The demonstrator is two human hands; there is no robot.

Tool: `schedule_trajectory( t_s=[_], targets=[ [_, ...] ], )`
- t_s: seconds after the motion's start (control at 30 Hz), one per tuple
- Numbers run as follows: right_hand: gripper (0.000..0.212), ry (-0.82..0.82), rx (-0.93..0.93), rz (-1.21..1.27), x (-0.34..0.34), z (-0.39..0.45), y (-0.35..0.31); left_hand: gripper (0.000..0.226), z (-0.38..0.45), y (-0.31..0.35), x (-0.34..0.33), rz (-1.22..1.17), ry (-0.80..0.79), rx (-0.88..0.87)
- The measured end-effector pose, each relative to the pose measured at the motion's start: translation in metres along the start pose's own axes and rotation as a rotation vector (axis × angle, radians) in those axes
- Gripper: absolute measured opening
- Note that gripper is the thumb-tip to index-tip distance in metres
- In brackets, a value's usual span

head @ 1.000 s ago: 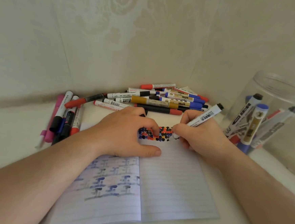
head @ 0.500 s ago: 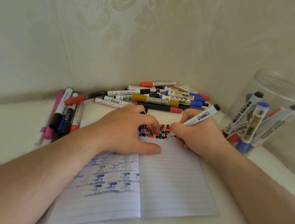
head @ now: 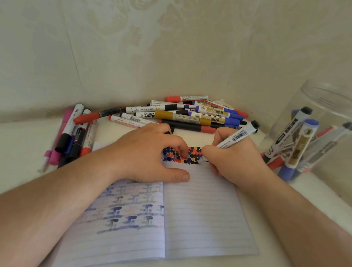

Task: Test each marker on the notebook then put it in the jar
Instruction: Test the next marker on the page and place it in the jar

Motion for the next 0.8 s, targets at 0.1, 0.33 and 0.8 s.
schedule_trajectory(
  t_s=[0.1, 0.33, 0.8],
  targets=[
    [0.020, 0.002, -0.009, 0.043, 0.0005, 0.0008, 0.0026, 0.071, -0.0002, 0.0006, 0.0001, 0.002, -0.004, 0.001],
    [0.022, -0.016, 0.014, 0.021, 0.0005, -0.0010, 0.0001, 0.069, -0.0010, 0.0024, 0.0015, 0.002, -0.010, 0.003],
    [0.029, 0.008, 0.046, 0.232, 0.0062, 0.0054, 0.0056, 0.023, -0.0018, -0.0004, 0.0015, -0.211, 0.161, -0.076]
  ],
)
Point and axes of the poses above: each hand's wrist, its own z-axis towards the middle knuckle, its own x-axis out of the back of the hand, y = z × x, the point moved 1 cm from there along z, towards the middle knuckle, and after that the axes turned 8 degrees about -z, right-handed, at the moved point
